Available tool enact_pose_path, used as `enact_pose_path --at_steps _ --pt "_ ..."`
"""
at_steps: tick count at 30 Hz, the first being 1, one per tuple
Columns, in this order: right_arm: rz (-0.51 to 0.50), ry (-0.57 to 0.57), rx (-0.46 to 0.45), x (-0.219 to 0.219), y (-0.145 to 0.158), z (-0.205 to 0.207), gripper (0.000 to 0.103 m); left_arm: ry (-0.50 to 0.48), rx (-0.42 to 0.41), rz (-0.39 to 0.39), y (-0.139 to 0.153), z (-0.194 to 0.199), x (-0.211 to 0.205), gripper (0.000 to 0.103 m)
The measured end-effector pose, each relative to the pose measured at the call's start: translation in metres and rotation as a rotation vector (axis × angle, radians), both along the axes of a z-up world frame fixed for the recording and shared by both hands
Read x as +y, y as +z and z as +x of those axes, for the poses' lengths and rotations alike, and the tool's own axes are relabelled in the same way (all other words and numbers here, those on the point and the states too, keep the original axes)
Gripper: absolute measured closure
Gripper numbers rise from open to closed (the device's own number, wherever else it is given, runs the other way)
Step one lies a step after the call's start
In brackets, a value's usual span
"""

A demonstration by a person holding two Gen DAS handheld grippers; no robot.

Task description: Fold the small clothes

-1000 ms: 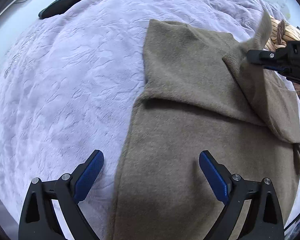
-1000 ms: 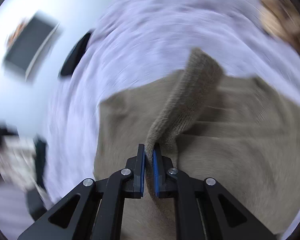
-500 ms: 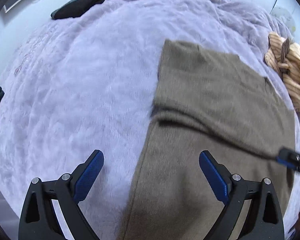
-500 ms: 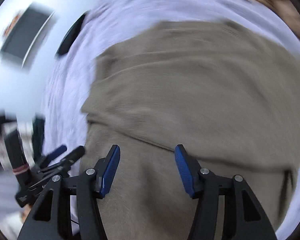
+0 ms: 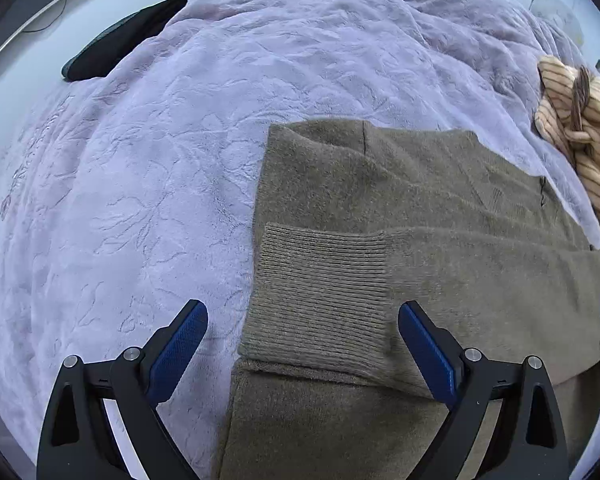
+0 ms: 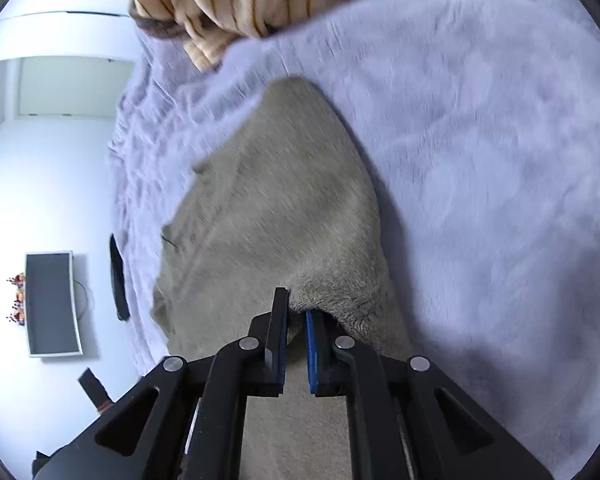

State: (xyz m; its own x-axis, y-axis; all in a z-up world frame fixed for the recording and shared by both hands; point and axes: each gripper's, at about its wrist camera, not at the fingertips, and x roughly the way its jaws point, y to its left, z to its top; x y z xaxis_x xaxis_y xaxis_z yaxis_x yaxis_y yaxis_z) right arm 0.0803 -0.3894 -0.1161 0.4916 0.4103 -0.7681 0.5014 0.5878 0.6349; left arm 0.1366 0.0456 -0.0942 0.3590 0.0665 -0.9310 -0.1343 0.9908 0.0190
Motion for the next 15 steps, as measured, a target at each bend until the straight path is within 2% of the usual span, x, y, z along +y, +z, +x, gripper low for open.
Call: enact_pose_path --at_steps 3,5,8,13,15 --pt "-0.05 -0.024 -0.028 -0.011 0.001 -0.01 0.094 -0.028 0.052 0.031 -0.021 -0.003 -0.004 0.006" --pt "-0.062 -0.047 0.009 -0.024 -0.011 -0.017 0.094 -0.035 0.043 0.019 -0.026 -0.008 -0.003 0.006" --pt "0.034 -0.023 0.071 -0.034 -0.036 -0.023 0.087 -0.03 0.051 0.026 -0.019 -0.009 0.0 0.006" --pt "-0.079 0.051 0.061 -0.03 -0.003 -0.037 0.084 -0.021 0.021 0.05 0.005 -0.013 0.014 0.006" --pt "-0.088 0.037 0.014 -0.034 0.016 -0.043 0.081 -0.018 0.008 0.045 0.012 -0.013 0.018 0.006"
